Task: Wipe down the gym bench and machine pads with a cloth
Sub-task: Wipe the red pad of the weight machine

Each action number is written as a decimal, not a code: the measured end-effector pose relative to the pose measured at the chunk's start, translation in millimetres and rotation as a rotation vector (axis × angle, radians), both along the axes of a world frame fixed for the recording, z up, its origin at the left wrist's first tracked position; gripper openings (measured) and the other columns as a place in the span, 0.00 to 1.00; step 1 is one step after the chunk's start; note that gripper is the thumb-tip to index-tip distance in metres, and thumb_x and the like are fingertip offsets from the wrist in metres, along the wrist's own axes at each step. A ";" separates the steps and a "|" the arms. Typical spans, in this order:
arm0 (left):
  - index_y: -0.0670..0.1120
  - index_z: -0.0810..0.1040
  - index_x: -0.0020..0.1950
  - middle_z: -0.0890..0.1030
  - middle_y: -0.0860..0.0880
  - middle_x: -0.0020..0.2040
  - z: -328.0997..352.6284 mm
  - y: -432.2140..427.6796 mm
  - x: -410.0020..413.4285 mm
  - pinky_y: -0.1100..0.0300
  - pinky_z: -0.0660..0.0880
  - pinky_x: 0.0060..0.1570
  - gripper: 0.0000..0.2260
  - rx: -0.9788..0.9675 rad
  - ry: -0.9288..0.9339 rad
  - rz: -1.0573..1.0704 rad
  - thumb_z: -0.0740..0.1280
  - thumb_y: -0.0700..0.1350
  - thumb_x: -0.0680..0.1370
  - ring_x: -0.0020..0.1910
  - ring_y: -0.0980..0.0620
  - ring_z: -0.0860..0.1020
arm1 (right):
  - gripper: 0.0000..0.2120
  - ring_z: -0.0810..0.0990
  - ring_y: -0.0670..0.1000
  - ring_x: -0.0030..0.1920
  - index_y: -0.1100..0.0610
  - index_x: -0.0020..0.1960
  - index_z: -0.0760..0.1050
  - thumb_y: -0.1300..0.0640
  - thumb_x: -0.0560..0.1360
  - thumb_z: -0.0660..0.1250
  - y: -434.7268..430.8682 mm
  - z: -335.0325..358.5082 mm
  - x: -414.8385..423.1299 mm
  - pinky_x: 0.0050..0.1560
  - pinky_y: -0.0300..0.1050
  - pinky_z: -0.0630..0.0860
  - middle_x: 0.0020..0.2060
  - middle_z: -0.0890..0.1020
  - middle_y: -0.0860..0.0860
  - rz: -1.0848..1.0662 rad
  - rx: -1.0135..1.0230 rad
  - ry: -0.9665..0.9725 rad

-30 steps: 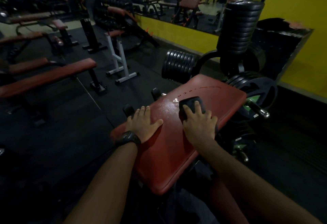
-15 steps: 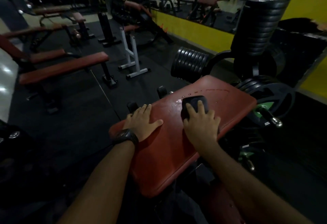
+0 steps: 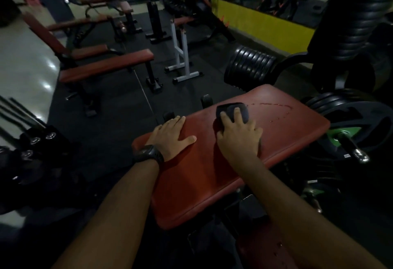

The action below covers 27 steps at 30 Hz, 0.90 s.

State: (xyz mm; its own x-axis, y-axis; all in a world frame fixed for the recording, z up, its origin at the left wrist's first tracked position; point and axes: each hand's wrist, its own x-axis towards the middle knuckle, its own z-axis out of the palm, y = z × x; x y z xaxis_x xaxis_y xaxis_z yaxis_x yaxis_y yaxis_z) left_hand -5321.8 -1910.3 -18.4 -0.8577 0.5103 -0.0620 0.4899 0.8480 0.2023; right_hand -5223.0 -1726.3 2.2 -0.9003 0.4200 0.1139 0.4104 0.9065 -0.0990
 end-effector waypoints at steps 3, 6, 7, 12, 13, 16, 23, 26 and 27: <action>0.50 0.50 0.84 0.53 0.51 0.84 -2.3 1.8 -3.5 0.49 0.54 0.78 0.37 -0.033 0.015 0.006 0.55 0.67 0.81 0.81 0.52 0.54 | 0.28 0.69 0.64 0.68 0.43 0.80 0.58 0.43 0.81 0.56 -32.1 -8.0 7.2 0.62 0.60 0.67 0.81 0.58 0.53 0.225 0.049 0.084; 0.49 0.50 0.84 0.54 0.50 0.83 -2.5 0.2 -3.0 0.49 0.54 0.78 0.37 -0.015 0.006 -0.004 0.57 0.66 0.81 0.81 0.51 0.55 | 0.27 0.70 0.63 0.67 0.40 0.79 0.59 0.42 0.80 0.57 -21.8 -9.9 -22.4 0.61 0.60 0.68 0.81 0.59 0.51 0.392 0.081 0.077; 0.49 0.51 0.84 0.54 0.50 0.83 -2.3 -0.3 -2.0 0.49 0.53 0.79 0.38 -0.009 0.002 -0.004 0.56 0.67 0.81 0.81 0.51 0.54 | 0.28 0.70 0.63 0.68 0.39 0.79 0.58 0.42 0.80 0.58 -10.4 -7.3 -34.8 0.62 0.60 0.68 0.81 0.59 0.51 0.379 0.074 0.049; 0.50 0.50 0.84 0.53 0.50 0.84 1.7 -1.2 -2.1 0.46 0.52 0.78 0.39 -0.011 -0.036 -0.008 0.55 0.69 0.80 0.81 0.51 0.54 | 0.29 0.67 0.66 0.71 0.43 0.81 0.54 0.43 0.82 0.56 34.6 1.6 -44.7 0.65 0.62 0.68 0.81 0.55 0.54 0.026 -0.054 -0.023; 0.50 0.50 0.84 0.53 0.50 0.84 2.4 -0.4 -1.5 0.46 0.52 0.78 0.39 -0.013 -0.037 -0.008 0.55 0.69 0.80 0.81 0.51 0.54 | 0.29 0.67 0.66 0.71 0.44 0.81 0.54 0.43 0.82 0.56 27.9 0.9 -34.7 0.65 0.62 0.68 0.81 0.55 0.55 -0.024 -0.029 -0.012; 0.49 0.50 0.84 0.53 0.50 0.83 1.8 0.8 -3.1 0.46 0.54 0.77 0.39 -0.015 -0.015 -0.008 0.55 0.69 0.80 0.81 0.51 0.55 | 0.29 0.69 0.64 0.68 0.46 0.80 0.57 0.43 0.81 0.57 -12.2 -2.1 -15.1 0.63 0.60 0.69 0.80 0.58 0.55 0.047 0.017 0.055; 0.49 0.53 0.83 0.56 0.50 0.83 -1.9 -0.8 -6.4 0.46 0.57 0.77 0.39 0.011 -0.020 -0.014 0.56 0.69 0.79 0.80 0.51 0.58 | 0.28 0.70 0.63 0.70 0.39 0.79 0.57 0.44 0.80 0.57 1.2 -3.0 -73.3 0.63 0.61 0.69 0.80 0.60 0.52 0.366 0.074 -0.010; 0.50 0.50 0.84 0.54 0.50 0.83 -0.6 -1.6 -5.4 0.46 0.54 0.78 0.39 0.007 -0.034 -0.013 0.55 0.70 0.79 0.81 0.51 0.55 | 0.28 0.69 0.64 0.71 0.41 0.80 0.55 0.43 0.81 0.55 35.3 0.4 -81.0 0.64 0.62 0.70 0.80 0.57 0.54 0.139 -0.038 -0.027; 0.50 0.50 0.84 0.54 0.50 0.83 -0.8 -1.2 -4.5 0.46 0.54 0.78 0.39 0.010 -0.035 -0.014 0.55 0.70 0.79 0.81 0.51 0.55 | 0.28 0.68 0.65 0.72 0.43 0.80 0.55 0.44 0.81 0.55 36.8 0.7 -74.6 0.64 0.63 0.70 0.80 0.57 0.54 0.069 -0.070 -0.017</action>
State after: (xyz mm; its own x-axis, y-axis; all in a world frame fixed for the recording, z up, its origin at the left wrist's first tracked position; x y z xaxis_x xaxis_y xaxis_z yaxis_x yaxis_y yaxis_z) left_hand -5326.4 -1911.5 -19.2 -0.8477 0.5233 -0.0869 0.4944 0.8388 0.2282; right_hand -5297.6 -1689.6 2.9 -0.9289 0.3635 0.0708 0.3496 0.9238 -0.1562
